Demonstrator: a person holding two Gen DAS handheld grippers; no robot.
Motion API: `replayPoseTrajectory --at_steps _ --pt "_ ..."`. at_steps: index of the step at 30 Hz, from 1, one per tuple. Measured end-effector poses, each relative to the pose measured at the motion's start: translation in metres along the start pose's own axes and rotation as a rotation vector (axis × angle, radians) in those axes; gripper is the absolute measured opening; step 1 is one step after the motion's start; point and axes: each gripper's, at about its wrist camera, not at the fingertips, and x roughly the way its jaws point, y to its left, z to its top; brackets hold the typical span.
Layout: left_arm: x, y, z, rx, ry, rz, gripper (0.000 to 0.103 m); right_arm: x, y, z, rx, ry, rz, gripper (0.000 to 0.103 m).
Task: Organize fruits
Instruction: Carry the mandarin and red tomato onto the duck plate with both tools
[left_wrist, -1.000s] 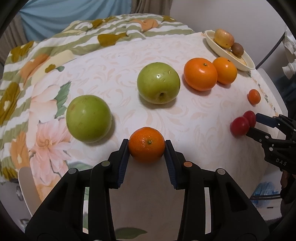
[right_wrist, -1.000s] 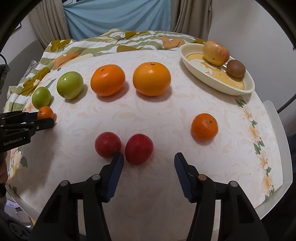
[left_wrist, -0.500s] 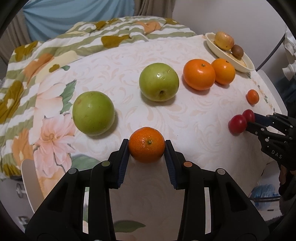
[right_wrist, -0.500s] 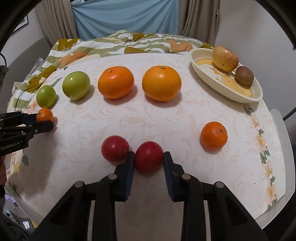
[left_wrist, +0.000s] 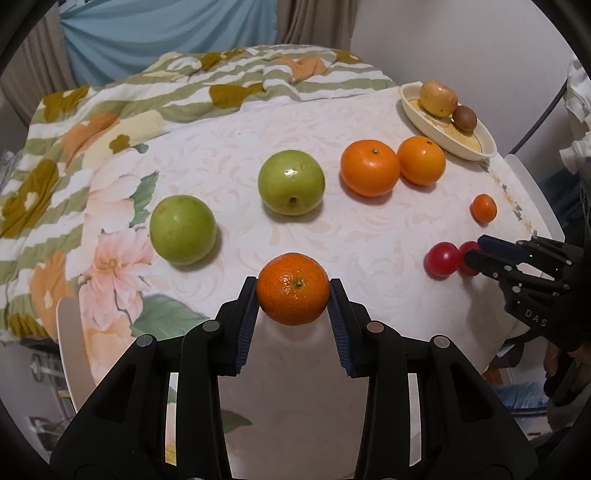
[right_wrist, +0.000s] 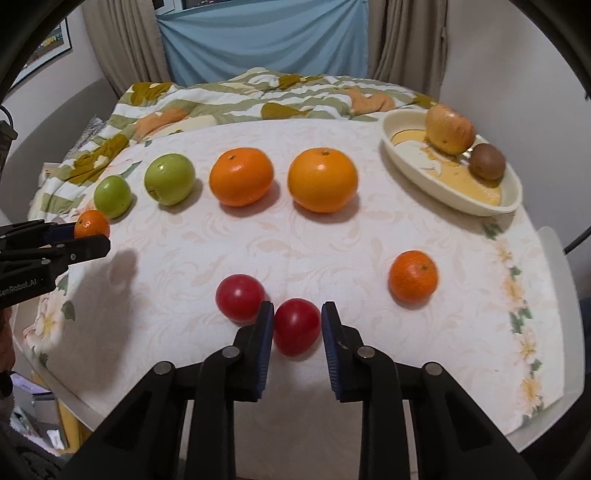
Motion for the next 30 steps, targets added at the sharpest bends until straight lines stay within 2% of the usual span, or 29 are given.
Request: replayPoseTrajectory --at_steps 14,20,30 --pt "0.0 -0.005 -0.009 -0.012 0.015 0.012 0.044 0.004 0.001 0.002 -0.024 -0.027 0.007 0.025" --pt "0.0 -0.006 -0.01 -0.009 0.015 0.011 0.044 0.012 -0.001 -0.005 -0.007 0.018 0.026 0.028" --pt "0.0 -0.006 -0.007 -0.01 0.013 0.013 0.044 0.006 0.002 -0.006 -0.037 -0.028 0.033 0.027"
